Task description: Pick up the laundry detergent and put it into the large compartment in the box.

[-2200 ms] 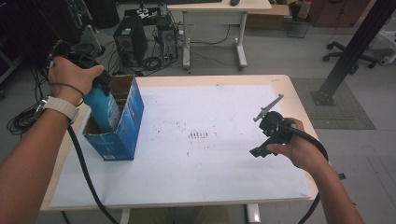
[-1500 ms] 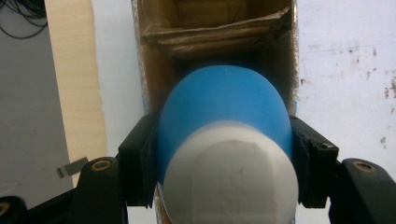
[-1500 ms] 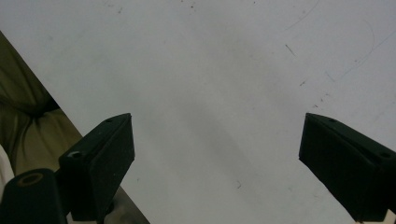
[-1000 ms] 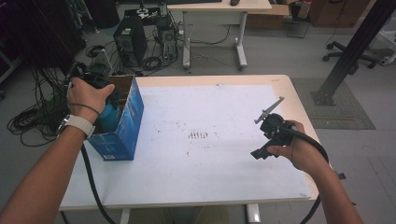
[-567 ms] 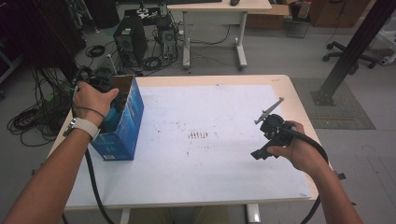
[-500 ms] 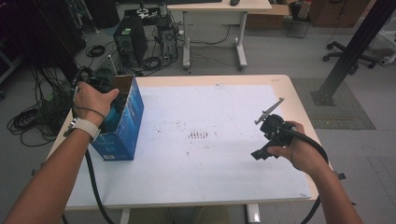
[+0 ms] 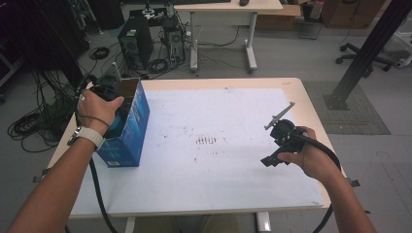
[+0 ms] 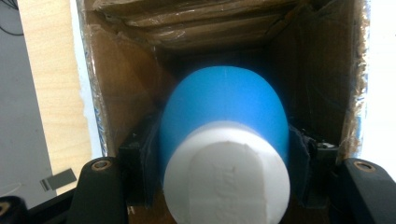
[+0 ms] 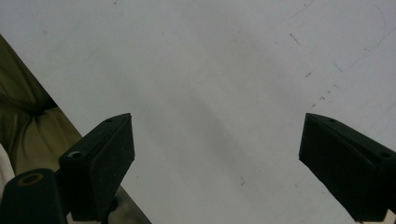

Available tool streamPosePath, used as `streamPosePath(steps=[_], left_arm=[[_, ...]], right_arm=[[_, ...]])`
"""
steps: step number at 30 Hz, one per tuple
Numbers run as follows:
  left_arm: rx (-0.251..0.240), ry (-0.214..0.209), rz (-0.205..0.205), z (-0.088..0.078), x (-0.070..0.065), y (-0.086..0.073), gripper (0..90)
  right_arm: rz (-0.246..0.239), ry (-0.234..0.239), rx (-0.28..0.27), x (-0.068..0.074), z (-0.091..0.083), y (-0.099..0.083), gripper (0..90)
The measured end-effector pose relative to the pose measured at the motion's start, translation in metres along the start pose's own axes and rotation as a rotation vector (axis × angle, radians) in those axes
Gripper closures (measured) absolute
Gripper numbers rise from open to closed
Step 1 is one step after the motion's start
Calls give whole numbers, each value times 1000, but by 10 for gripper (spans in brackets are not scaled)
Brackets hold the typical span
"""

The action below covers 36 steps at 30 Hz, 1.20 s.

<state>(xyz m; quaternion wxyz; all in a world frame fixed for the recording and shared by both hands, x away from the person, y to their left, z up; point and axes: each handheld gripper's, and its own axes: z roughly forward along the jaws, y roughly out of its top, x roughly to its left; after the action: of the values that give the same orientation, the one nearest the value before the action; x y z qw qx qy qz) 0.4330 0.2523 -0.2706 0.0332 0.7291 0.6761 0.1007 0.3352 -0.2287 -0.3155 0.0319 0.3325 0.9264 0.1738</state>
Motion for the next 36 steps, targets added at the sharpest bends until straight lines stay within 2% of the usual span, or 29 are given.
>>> streamPosePath(steps=[12, 21, 27, 36], left_arm=[[-6, -2, 6, 1, 1, -1, 373], [-8, -22, 5, 3, 4, 1, 370], [-20, -48, 4, 5, 11, 2, 367], [-27, -56, 2, 7, 14, 4, 334]], right_arm=[[-4, 1, 2, 1, 1, 2, 106], [-2, 4, 6, 1, 3, 1, 105], [0, 5, 9, 0, 4, 1, 106], [0, 11, 15, 0, 8, 2, 106]])
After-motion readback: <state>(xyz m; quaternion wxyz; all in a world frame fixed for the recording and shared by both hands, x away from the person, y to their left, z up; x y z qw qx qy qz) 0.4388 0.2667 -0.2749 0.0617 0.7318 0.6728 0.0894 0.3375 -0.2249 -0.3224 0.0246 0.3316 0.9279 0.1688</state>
